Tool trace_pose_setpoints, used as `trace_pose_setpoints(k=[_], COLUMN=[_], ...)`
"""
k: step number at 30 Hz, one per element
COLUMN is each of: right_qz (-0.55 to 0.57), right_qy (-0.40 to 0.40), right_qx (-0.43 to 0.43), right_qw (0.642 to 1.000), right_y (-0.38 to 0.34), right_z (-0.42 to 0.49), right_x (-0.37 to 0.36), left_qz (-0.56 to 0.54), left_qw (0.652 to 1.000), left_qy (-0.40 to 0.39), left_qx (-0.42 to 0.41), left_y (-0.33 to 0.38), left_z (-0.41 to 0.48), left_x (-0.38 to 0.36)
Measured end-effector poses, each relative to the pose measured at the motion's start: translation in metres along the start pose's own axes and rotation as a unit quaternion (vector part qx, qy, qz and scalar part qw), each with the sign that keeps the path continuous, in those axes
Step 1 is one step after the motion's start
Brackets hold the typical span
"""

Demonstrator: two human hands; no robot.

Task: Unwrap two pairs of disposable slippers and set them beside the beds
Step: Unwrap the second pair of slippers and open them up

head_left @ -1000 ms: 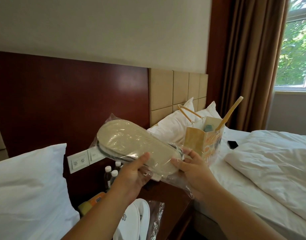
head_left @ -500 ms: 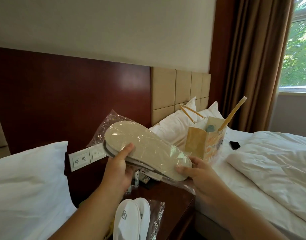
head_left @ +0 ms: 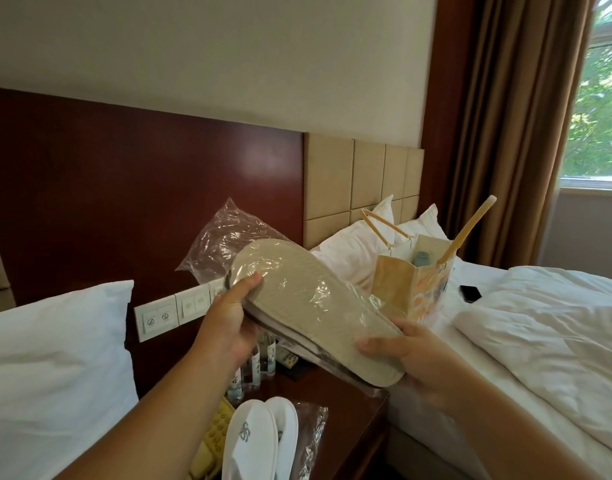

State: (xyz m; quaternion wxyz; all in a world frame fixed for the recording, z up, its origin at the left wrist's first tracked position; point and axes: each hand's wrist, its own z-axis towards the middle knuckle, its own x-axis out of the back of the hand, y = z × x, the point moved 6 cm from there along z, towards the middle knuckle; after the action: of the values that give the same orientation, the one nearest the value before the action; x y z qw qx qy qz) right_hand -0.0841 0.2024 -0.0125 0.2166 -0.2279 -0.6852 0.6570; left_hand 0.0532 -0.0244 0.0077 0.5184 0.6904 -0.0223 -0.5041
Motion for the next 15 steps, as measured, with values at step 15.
trace_pose_setpoints(k=[15], right_qz=[-0.173], right_qy=[-0.033], right_qx=[0.001], right_qw=[0.984], right_y=[-0.013], right_z=[-0.011], right_x=[-0.003], left_qz=[0.036], left_qw=[0.999], left_qy=[-0.038], left_qx=[-0.013], left_y=[0.007], left_z=[-0.003], left_x=[-0.003])
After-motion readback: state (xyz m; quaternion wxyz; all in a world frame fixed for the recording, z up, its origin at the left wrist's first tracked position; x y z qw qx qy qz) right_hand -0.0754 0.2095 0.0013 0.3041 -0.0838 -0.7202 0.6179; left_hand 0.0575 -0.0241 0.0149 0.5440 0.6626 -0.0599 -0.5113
